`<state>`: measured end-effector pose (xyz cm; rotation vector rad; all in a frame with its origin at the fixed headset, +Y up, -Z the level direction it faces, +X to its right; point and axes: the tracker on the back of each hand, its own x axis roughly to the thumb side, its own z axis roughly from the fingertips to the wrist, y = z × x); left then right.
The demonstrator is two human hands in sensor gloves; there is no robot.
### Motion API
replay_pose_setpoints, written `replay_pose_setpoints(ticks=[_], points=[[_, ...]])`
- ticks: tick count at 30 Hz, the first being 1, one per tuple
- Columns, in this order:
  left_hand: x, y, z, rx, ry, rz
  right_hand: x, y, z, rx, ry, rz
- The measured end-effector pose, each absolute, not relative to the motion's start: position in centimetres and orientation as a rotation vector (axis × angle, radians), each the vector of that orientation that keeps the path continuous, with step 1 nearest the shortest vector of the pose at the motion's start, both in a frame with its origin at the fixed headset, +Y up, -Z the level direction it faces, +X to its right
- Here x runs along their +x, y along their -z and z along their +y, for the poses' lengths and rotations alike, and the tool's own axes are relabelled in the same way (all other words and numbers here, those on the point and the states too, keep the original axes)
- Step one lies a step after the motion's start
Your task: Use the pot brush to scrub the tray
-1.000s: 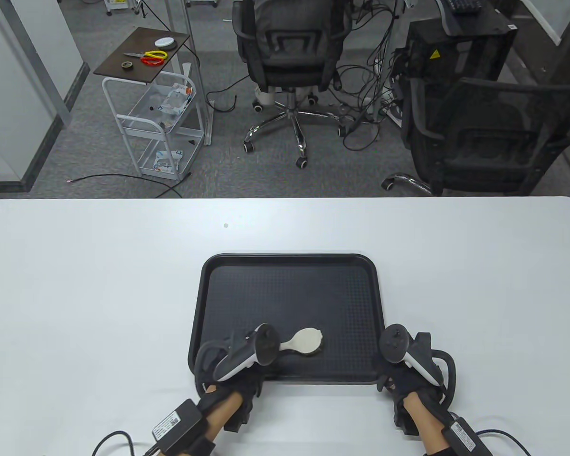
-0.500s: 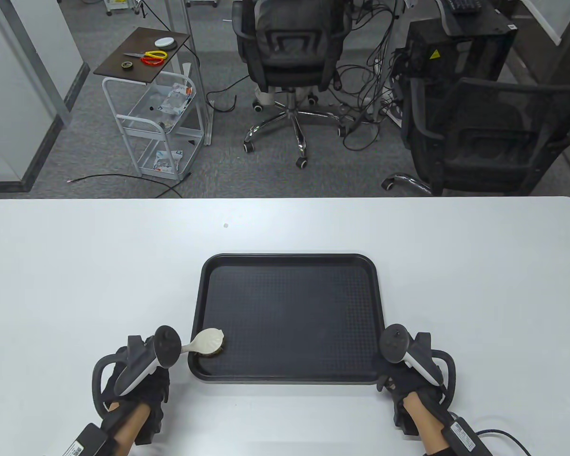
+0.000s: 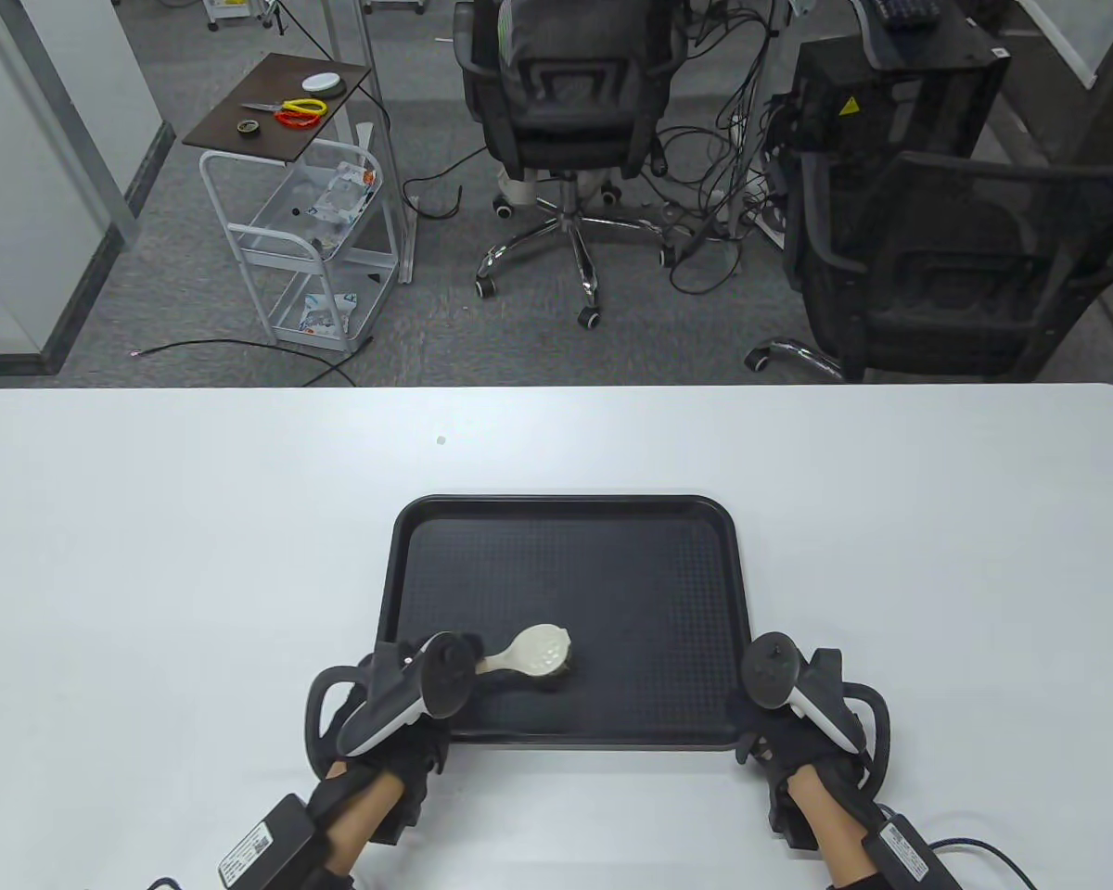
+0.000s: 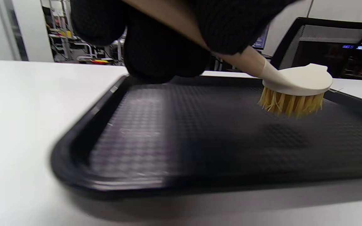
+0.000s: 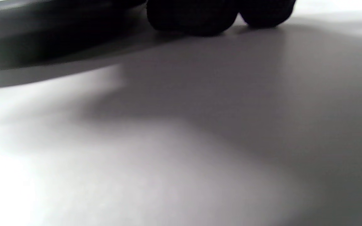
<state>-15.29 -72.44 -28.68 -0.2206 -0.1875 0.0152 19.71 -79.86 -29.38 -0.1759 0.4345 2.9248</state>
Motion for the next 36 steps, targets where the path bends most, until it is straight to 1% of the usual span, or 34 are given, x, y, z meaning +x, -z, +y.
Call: replay_pose_setpoints(ticks=[3,10,15,19,24,28,33,36], points=[[-12.1,28.8,-73.2,-0.232,-0.007,-0.249,19.7,29.4,-79.9,-0.176,-2.927,0.436],[-6.4,28.5,-74.0,-0.262,-0.034,-0.345,19.7,29.4,-79.9,-0.175,-2.925,0.437],[-4.0,28.3,-74.8,-0.272,-0.042,-0.378,19.7,29.4,-79.9,-0.173,-2.924,0.438],[-3.4,28.2,-75.0,-0.273,-0.015,-0.381,19.7,29.4,-79.9,-0.174,-2.924,0.44],[-4.6,28.1,-75.3,-0.282,-0.03,-0.374,19.7,29.4,-79.9,-0.173,-2.923,0.441],[-7.2,27.8,-75.2,-0.291,-0.024,-0.332,19.7,29.4,-79.9,-0.174,-2.924,0.439],[-12.8,27.4,-74.7,-0.303,-0.016,-0.235,19.7,29.4,-79.9,-0.176,-2.926,0.439],[-17.4,27.1,-74.5,-0.314,-0.033,-0.147,19.7,29.4,-79.9,-0.177,-2.927,0.436]])
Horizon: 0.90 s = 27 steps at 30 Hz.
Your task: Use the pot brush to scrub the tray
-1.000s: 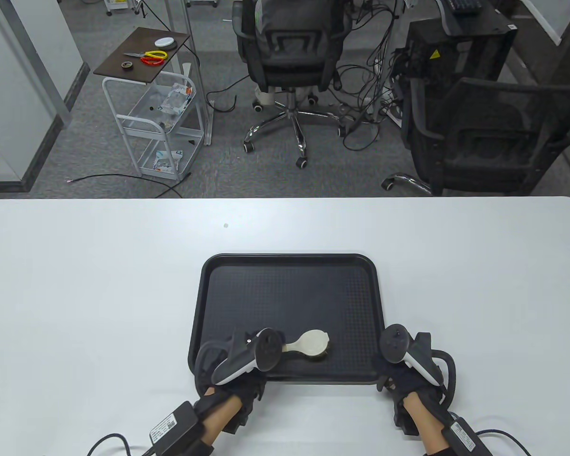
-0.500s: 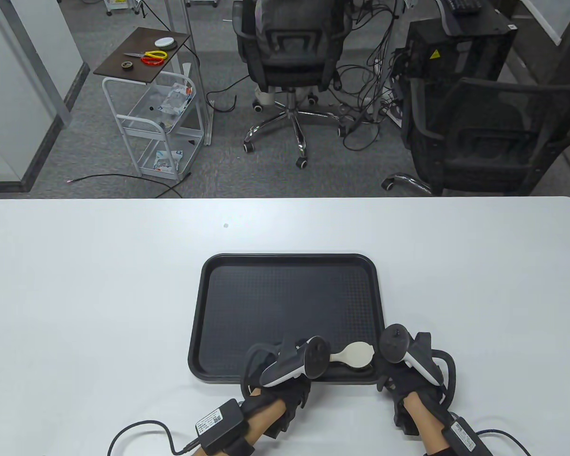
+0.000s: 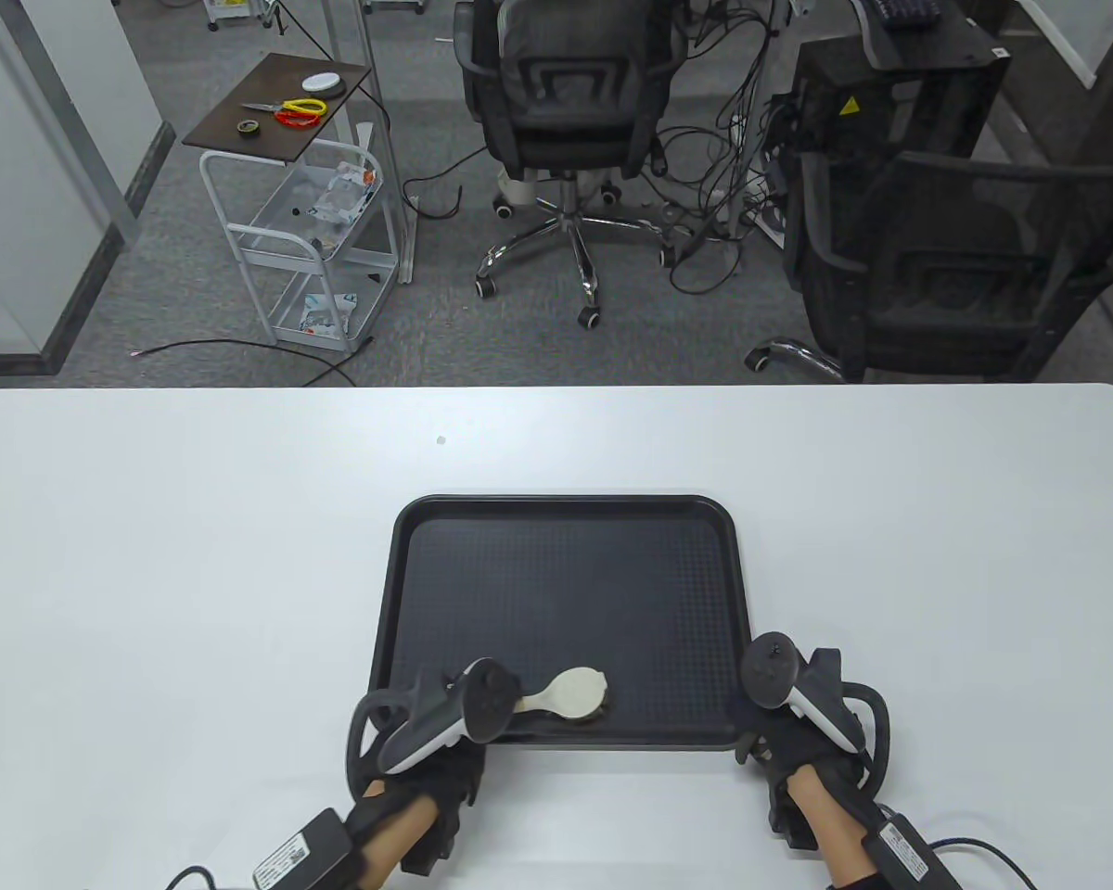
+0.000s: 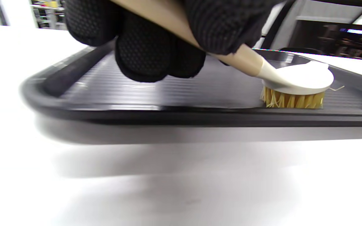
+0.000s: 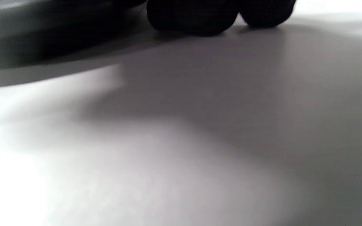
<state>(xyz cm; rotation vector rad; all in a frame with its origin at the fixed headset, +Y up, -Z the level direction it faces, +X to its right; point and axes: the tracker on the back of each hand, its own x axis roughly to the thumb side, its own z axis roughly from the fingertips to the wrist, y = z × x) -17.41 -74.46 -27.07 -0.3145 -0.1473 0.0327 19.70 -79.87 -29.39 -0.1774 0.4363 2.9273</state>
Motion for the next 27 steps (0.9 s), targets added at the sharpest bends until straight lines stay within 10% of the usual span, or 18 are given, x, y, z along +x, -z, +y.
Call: replay_pose_setpoints(ticks=[13,27], points=[[-29.0,26.7,-73.6,-0.335,-0.083,0.131,19.7,29.4,-79.9,-0.18,-2.925,0.432],[-23.1,31.9,-69.6,-0.189,-0.104,0.033,19.7,29.4,-79.9,-0.179,-2.93,0.429]])
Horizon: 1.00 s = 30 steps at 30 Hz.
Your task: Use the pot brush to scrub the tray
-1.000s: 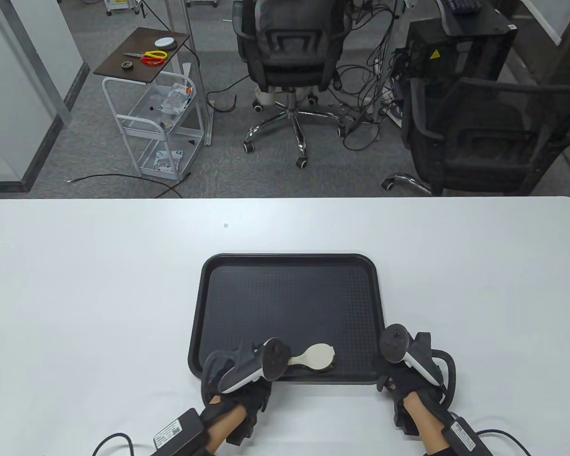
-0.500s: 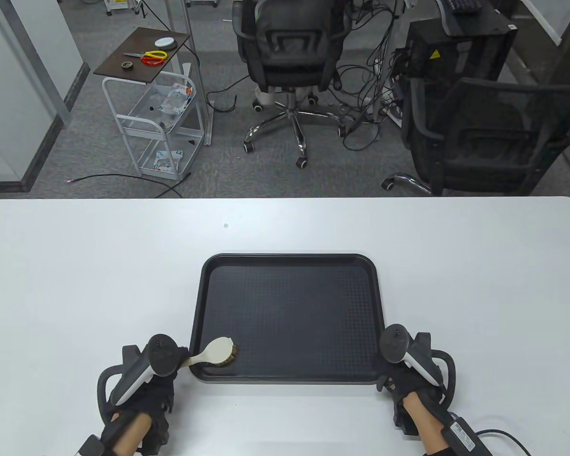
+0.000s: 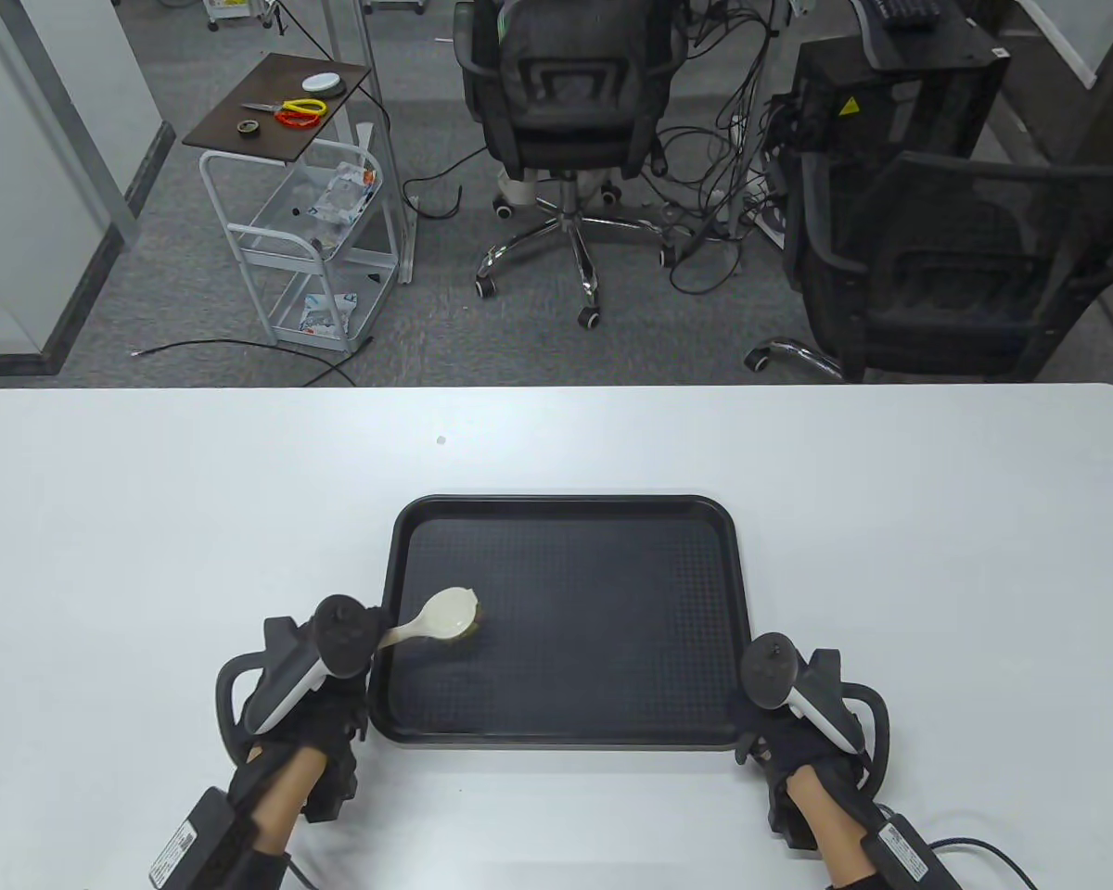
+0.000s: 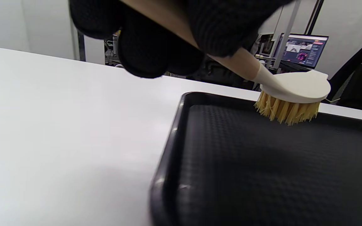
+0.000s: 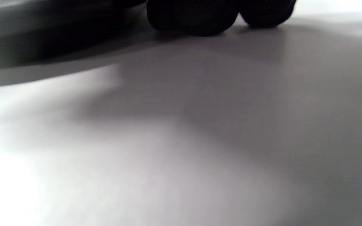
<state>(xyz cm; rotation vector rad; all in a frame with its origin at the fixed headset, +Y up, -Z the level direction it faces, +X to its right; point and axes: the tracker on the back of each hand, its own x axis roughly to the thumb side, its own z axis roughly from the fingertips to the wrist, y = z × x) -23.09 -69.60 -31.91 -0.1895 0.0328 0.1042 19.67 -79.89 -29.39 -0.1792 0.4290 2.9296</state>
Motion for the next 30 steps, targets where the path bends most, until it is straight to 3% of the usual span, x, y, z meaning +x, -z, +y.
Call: replay_pose_setpoints(ticks=[6,16,23,30], points=[[-16.0,36.7,-69.7,-0.188,-0.095,-0.045,19.6,29.4,-79.9,-0.178,-2.936,0.424],[-4.8,42.8,-73.3,-0.238,-0.06,-0.124,19.6,29.3,-79.9,-0.178,-2.933,0.421],[-1.5,44.2,-75.3,-0.273,-0.069,-0.15,19.6,29.3,-79.9,-0.179,-2.937,0.418],[-1.9,44.2,-75.5,-0.281,-0.046,-0.142,19.6,29.3,-79.9,-0.18,-2.934,0.415]])
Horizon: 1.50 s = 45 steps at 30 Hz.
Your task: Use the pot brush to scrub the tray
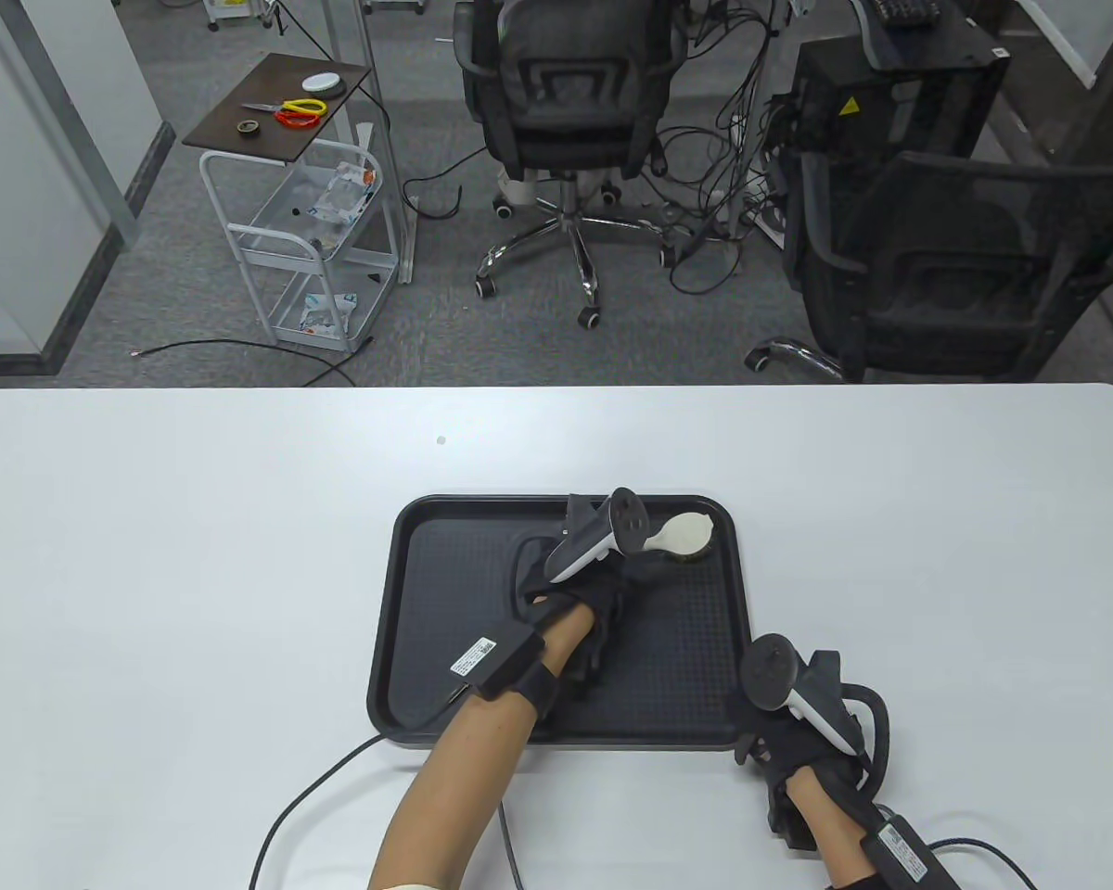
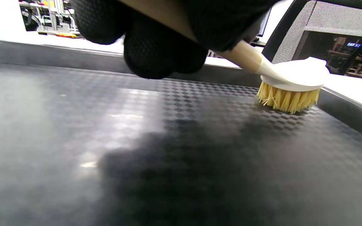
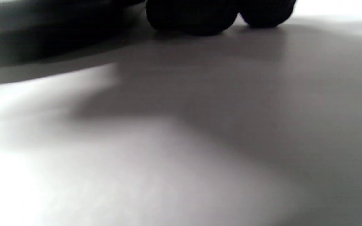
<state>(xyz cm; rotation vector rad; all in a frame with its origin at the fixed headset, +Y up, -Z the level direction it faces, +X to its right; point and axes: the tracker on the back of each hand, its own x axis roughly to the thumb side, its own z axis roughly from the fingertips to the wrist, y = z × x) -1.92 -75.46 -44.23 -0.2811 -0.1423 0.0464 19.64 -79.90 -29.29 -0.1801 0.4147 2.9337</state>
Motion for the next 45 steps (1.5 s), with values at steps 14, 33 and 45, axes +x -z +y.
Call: replay_pose_setpoints(ticks=[14,33,45], points=[[-17.5,42.8,-73.9,-0.306,0.016,0.139,19.6,29.3,-79.9,-0.18,-2.938,0.415],[-20.7,41.6,-70.4,-0.239,0.07,0.188,19.6,29.3,-79.9,-0.178,-2.936,0.42],[-6.1,41.8,-72.3,-0.25,-0.025,-0.102,19.7,29.3,-79.8,-0.174,-2.934,0.426]])
